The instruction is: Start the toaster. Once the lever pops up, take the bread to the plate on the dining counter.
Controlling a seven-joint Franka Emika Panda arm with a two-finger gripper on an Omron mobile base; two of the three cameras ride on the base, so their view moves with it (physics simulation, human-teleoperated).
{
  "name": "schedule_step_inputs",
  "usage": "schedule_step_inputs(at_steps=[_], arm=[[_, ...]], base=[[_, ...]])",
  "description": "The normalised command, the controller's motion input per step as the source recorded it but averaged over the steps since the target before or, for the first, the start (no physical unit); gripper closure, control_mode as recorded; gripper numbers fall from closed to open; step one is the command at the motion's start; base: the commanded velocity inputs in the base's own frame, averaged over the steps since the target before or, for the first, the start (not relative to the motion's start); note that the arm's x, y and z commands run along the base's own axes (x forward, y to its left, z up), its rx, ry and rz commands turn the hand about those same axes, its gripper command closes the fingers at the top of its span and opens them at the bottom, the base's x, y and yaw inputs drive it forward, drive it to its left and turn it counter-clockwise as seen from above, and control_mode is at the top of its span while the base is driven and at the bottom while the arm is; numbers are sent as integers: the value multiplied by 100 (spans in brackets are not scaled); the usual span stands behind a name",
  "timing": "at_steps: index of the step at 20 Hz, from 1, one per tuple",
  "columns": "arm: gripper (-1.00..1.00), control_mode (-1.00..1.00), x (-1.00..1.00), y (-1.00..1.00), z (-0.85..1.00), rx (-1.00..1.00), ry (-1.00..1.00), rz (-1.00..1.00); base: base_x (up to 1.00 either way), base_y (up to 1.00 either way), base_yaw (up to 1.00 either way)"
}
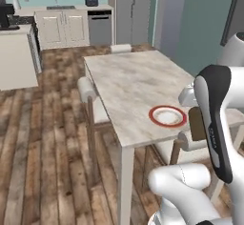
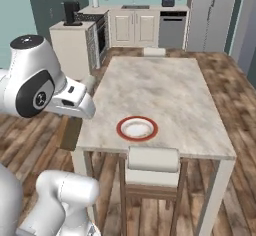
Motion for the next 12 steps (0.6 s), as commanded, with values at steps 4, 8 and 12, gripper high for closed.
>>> schedule_step_inputs(at_steps=[4, 8, 12], arm=[[100, 100, 0, 0, 0, 0, 0, 0], [100, 100, 0, 0, 0, 0, 0, 0], [100, 100, 0, 0, 0, 0, 0, 0]], base=[[0, -71, 14], [14, -67, 9], [24, -64, 8]])
